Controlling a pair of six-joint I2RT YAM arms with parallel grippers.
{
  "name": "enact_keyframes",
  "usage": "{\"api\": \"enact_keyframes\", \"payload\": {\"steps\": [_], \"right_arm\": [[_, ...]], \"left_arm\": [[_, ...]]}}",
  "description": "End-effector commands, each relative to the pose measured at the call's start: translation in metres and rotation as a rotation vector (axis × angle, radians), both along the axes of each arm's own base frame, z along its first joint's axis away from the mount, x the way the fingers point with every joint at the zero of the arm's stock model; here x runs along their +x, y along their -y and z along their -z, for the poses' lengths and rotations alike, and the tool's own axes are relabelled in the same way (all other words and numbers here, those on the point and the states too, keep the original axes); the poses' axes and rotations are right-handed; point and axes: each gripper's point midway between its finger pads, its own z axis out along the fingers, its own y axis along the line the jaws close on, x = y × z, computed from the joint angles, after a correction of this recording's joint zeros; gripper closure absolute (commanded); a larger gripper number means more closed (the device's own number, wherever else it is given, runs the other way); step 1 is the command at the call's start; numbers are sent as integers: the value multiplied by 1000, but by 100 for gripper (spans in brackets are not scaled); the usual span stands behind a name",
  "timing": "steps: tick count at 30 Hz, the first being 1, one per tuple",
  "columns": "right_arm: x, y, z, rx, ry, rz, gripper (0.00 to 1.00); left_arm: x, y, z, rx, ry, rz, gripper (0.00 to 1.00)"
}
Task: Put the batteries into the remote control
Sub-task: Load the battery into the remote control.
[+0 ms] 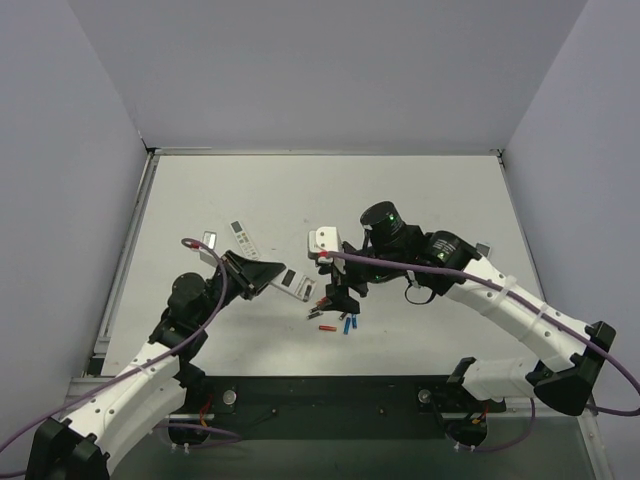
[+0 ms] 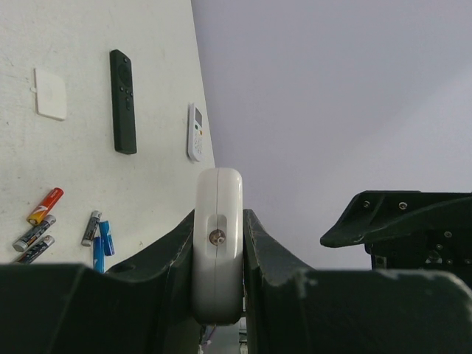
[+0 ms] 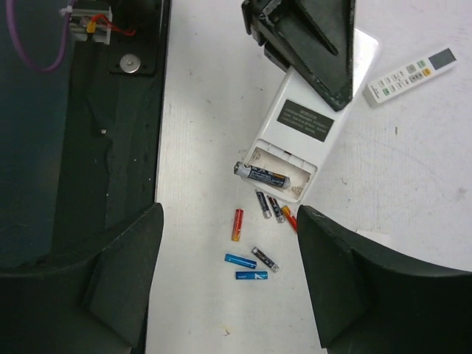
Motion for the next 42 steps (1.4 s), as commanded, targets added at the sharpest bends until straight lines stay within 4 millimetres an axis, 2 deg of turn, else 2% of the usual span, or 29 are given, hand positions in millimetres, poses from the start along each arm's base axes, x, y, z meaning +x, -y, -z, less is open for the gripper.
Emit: {"api": "enact_keyframes", "payload": {"steps": [1, 6, 12, 26, 42], "right_arm": [[-16, -9, 5, 6, -5, -176, 34], [-22, -16, 13, 1, -41, -229, 45], [-13, -19, 23, -37, -39, -199, 53], [-8, -36, 38, -76, -68, -165, 61], [0, -36, 52, -125, -69, -115, 76]], "left_arm": [[-7, 10, -35, -2, 119, 87, 100], [-8, 15, -37, 12, 135, 126, 100], [-8, 17, -42, 6, 153, 136, 100], [-6, 17, -42, 3, 146, 137, 100], [-6, 16, -45, -2, 151, 130, 100]]}}
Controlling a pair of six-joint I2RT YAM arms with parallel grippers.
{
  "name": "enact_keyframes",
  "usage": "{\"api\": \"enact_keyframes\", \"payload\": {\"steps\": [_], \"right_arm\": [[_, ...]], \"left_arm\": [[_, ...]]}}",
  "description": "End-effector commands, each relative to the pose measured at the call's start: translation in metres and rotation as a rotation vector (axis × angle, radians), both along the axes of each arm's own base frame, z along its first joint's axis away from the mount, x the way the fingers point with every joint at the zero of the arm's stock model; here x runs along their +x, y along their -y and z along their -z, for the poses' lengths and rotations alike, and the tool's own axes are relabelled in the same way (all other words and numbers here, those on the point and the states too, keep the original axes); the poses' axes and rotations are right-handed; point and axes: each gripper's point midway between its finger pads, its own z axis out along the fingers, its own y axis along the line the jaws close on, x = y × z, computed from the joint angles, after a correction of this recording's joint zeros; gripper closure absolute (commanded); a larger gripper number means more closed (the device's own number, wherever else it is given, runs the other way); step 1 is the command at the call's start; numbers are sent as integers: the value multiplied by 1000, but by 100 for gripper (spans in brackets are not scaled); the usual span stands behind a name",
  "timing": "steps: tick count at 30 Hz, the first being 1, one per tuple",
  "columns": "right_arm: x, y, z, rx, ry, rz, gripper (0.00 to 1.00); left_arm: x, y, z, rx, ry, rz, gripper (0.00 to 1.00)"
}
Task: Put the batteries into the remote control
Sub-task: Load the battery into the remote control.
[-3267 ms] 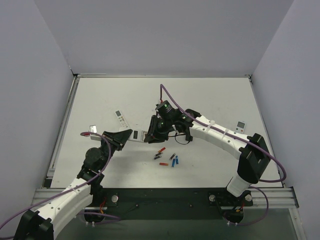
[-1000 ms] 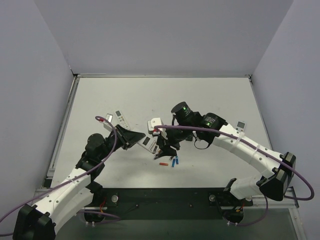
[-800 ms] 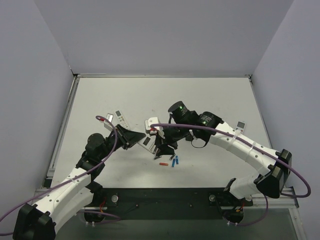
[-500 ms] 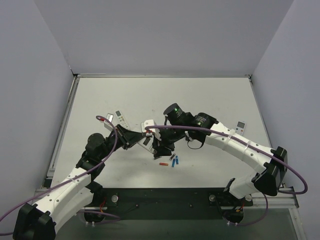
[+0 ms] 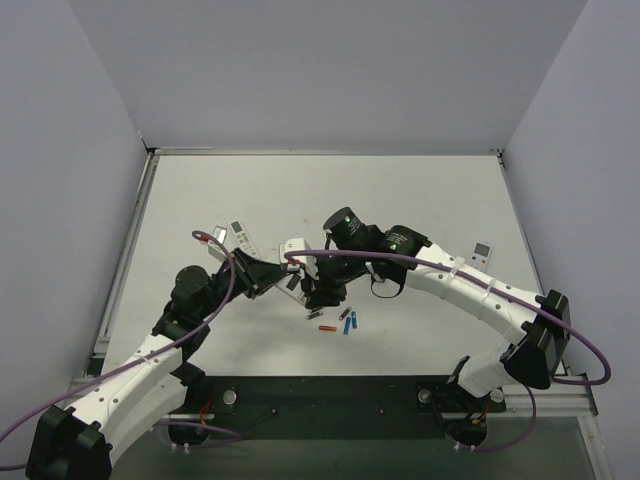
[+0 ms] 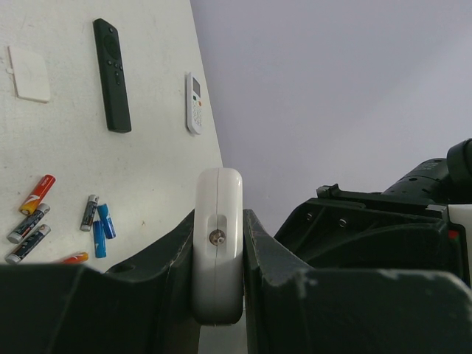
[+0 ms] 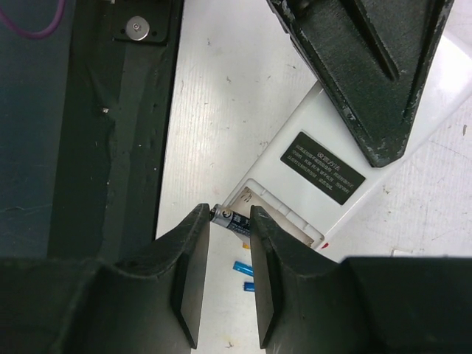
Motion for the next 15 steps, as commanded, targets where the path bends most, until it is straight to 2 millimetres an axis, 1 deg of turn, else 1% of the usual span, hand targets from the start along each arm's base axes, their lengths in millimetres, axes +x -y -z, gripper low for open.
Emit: {"api": "enact_keyframes", "payload": {"steps": [1, 11, 15], "right_arm": [[6, -5, -6, 13, 21, 14, 78], [8, -2, 7, -24, 18, 35, 82], [12, 1, 16, -55, 22, 52, 84]], "left_arm": [[2, 0, -43, -51, 123, 2, 100], [1, -1, -48, -60, 132, -2, 100], [0, -1, -52, -67, 138, -1, 100]]}}
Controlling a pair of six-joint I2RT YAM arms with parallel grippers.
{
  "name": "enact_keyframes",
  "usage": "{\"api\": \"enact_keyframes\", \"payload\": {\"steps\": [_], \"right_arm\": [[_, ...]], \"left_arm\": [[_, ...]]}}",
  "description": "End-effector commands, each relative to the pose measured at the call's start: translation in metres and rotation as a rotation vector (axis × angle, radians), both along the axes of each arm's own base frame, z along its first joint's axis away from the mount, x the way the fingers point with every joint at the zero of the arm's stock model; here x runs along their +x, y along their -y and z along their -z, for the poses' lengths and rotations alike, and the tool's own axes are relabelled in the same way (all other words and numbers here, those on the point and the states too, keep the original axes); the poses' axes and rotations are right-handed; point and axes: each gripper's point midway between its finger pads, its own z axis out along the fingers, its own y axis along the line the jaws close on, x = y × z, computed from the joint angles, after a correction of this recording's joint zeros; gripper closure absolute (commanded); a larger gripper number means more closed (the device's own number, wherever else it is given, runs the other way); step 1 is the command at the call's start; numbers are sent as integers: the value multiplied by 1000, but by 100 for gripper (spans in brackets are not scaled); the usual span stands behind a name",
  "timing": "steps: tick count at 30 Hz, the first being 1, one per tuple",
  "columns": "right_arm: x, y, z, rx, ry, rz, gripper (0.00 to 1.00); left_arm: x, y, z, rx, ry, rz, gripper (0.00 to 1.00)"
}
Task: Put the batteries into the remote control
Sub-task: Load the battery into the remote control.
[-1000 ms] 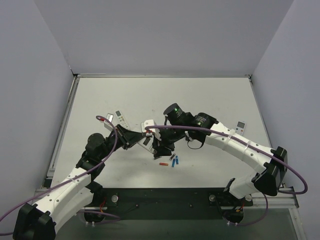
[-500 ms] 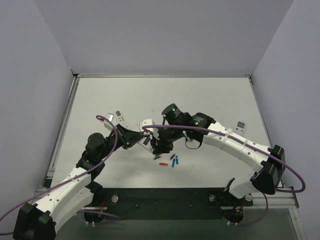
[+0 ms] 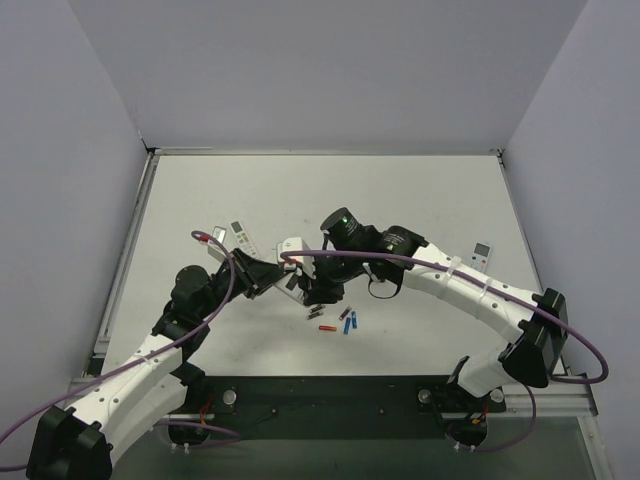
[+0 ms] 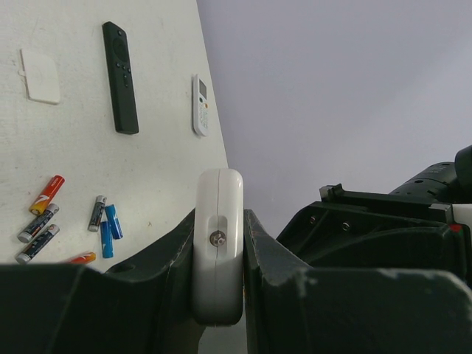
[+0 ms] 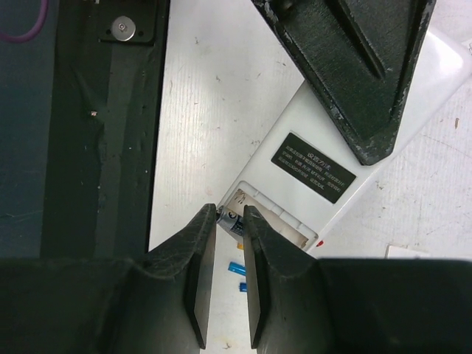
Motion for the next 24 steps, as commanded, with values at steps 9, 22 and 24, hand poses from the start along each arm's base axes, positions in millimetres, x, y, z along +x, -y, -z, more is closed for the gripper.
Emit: {"api": "enact_keyframes", "payload": {"steps": [9, 22, 24], "right_arm": [[5, 16, 37, -120, 28, 0, 96], [13, 31, 69, -242, 53, 18, 100], [18, 33, 75, -268, 72, 37, 100]], "left_arm": [[-3, -1, -65, -102, 141, 15, 100], [-6, -3, -86, -147, 159, 34, 100], [-7, -3, -87, -159, 152, 38, 100]]}}
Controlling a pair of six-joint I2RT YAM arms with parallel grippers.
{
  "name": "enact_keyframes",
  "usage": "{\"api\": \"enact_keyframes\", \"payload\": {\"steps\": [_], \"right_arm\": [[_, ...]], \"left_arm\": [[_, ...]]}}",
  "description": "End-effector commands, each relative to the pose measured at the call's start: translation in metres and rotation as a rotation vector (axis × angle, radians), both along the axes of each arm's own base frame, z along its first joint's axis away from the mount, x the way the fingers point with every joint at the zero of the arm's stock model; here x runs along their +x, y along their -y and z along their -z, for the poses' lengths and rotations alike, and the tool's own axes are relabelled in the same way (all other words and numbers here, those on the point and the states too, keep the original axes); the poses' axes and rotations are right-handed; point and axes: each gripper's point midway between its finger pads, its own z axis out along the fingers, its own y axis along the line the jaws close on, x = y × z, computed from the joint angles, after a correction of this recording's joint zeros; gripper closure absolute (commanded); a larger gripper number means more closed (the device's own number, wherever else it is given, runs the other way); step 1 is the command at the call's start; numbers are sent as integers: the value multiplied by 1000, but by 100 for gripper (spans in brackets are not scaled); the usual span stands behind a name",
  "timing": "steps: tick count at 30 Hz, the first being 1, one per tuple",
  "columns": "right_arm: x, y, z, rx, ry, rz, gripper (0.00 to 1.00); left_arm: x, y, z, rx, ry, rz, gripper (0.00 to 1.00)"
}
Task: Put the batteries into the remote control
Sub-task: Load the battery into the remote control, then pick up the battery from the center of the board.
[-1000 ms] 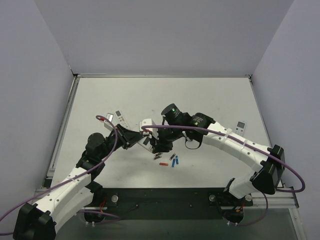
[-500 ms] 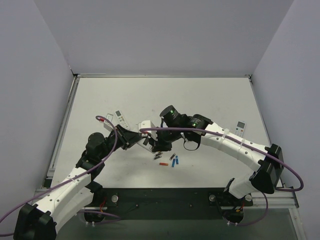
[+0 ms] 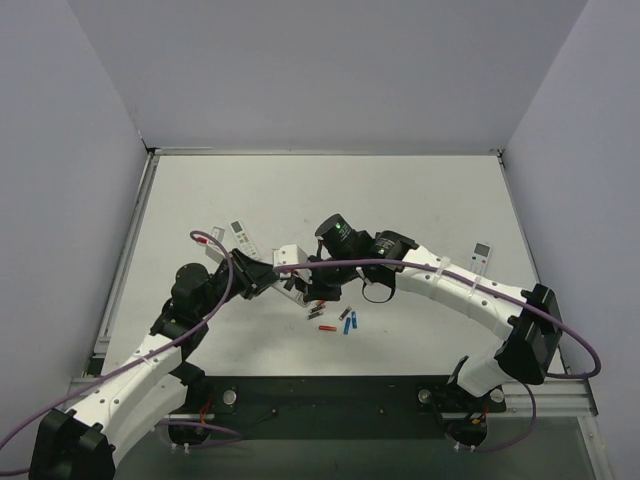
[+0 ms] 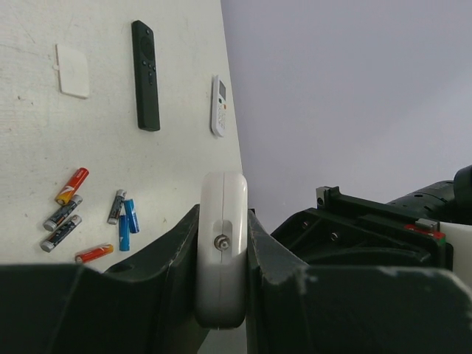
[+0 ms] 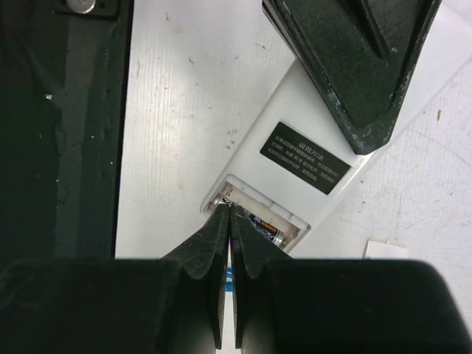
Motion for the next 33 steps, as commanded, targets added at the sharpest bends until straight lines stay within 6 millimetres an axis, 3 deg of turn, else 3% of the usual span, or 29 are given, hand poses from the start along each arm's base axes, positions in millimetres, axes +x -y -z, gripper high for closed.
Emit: {"api": "enact_keyframes", "payload": {"steps": [1, 8, 11, 14, 17, 18, 21, 24, 26, 33], "right_arm": [[8, 36, 54, -233, 6, 68, 100], [15, 25, 51, -149, 36, 125, 100], [11, 19, 36, -99, 15, 138, 100], [6, 10, 10, 1, -11, 174, 92], [6, 6, -24, 118, -28, 243, 78], [8, 6, -29, 135, -34, 275, 68], [23, 15, -39, 157, -46, 422, 52], [38, 35, -28, 137, -72, 574, 40], [50, 52, -20, 112, -87, 666, 38], [61, 96, 32, -43, -224, 936, 33]], "left_arm": [[-12, 4, -100, -197, 208, 64, 100], [-12, 0, -96, -208, 197, 42, 100], [-10, 0, -88, -179, 201, 34, 100], [-3, -5, -74, -103, 222, -13, 100], [6, -12, -49, 3, 228, -61, 100], [7, -14, -45, 20, 237, -69, 100], [11, -19, -28, 55, 247, -99, 100], [11, -23, -12, 75, 243, -120, 100], [10, -24, -1, 92, 238, -124, 100], [7, -30, 6, 92, 271, -147, 100]]}}
